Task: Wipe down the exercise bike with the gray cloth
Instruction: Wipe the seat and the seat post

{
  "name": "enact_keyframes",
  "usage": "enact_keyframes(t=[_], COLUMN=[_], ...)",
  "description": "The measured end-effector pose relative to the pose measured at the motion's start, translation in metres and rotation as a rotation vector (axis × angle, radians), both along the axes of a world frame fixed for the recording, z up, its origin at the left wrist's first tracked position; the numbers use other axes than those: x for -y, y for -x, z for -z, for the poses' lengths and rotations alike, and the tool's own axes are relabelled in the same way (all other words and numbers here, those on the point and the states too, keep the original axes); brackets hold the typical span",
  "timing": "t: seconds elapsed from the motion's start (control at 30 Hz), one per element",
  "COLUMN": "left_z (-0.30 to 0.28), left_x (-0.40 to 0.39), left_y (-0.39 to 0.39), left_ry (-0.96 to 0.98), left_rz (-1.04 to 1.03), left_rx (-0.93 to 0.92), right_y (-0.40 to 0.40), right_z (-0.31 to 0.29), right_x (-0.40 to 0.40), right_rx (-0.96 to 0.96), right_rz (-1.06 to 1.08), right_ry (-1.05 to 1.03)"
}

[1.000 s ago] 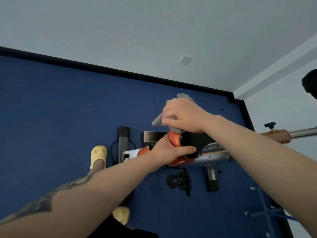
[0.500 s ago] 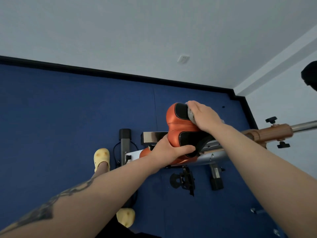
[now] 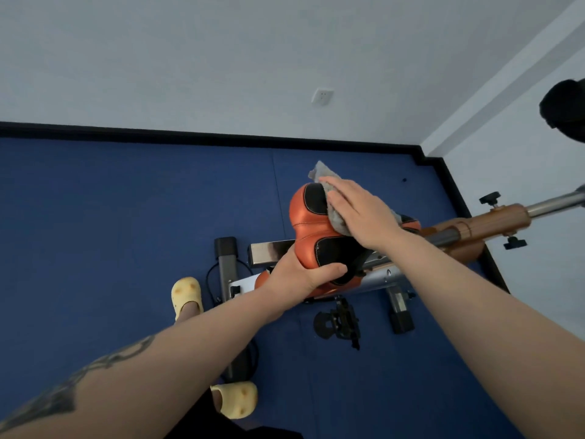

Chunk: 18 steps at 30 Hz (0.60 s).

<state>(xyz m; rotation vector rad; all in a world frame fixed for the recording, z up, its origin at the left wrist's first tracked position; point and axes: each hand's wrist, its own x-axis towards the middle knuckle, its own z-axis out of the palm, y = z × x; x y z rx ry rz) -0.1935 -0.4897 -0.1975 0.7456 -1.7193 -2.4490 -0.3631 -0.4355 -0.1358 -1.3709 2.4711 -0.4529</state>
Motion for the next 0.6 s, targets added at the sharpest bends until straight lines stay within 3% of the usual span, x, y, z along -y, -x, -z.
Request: enact_keyframes(t=[0.17,0.33,0.4,0.47,0.6], left_z=[0.001,0.003,0.000,-0.002,-0.006], left_x=[0.001,-0.003,0.000,0.003,0.002], left_y=[0.000,0.002,0.002,0.000,-0.003], left_ry=[0.023,0.023,0.122,0.290,0.395], left_rz=[0.024,-0.022,-0.100,-0.152,-0.148], left_rx=[0.018,-0.030,0.031,0.050,0.015], right_y=[0.020,-0.013,0.000,0.008,-0.012], right_z=[-0.007,-0.002,-0.006,-0.002,0.005], right_x=[0.010,0.042,0.036,0.033,0.024], right_rx=[0.037,-0.029,0.120,0.134,-0.012], right_rz=[0.153,-0.209,-0.098,0.102,-0.100], right_ry=[-0.296,-0.033,-0.024,-0.108,0.024])
